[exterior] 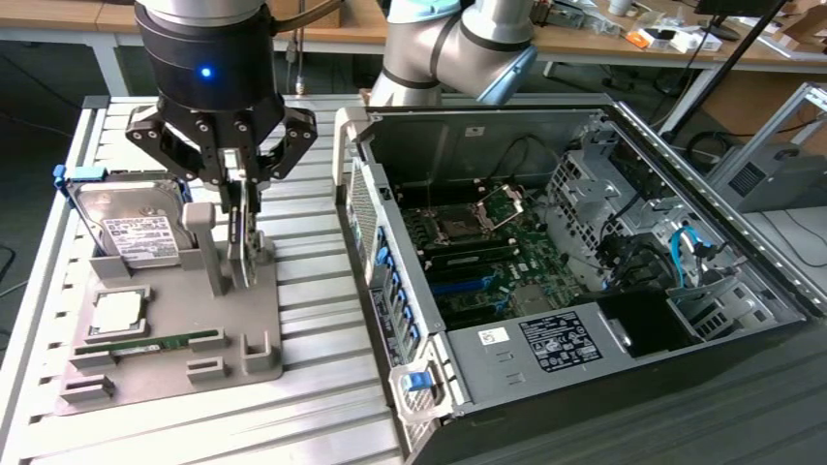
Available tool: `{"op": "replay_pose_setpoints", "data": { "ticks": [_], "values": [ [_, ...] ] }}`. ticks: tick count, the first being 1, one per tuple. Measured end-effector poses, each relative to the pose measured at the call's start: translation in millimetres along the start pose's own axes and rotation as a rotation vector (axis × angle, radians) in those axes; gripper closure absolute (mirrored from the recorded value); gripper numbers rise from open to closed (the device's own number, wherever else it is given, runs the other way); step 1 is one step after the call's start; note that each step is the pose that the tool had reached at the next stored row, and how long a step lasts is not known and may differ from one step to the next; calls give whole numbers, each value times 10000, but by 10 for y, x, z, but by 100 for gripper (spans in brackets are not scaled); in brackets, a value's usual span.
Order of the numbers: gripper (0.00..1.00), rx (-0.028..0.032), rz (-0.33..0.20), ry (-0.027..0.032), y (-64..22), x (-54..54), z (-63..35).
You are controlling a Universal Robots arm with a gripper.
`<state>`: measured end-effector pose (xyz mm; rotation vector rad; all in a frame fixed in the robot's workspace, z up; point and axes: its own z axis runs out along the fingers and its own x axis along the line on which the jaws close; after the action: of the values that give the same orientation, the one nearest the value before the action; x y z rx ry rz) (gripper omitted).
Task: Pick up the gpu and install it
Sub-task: 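Pick up the gpu and move the gpu toward the slot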
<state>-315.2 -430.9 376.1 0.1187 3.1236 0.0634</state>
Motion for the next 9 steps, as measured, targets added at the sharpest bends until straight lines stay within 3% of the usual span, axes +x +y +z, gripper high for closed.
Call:
{"op": "replay_pose_setpoints", "data": {
  "ticks": [9],
  "values": [
    [73, -1, 0, -1, 2, 0, -36]
  ]
}}
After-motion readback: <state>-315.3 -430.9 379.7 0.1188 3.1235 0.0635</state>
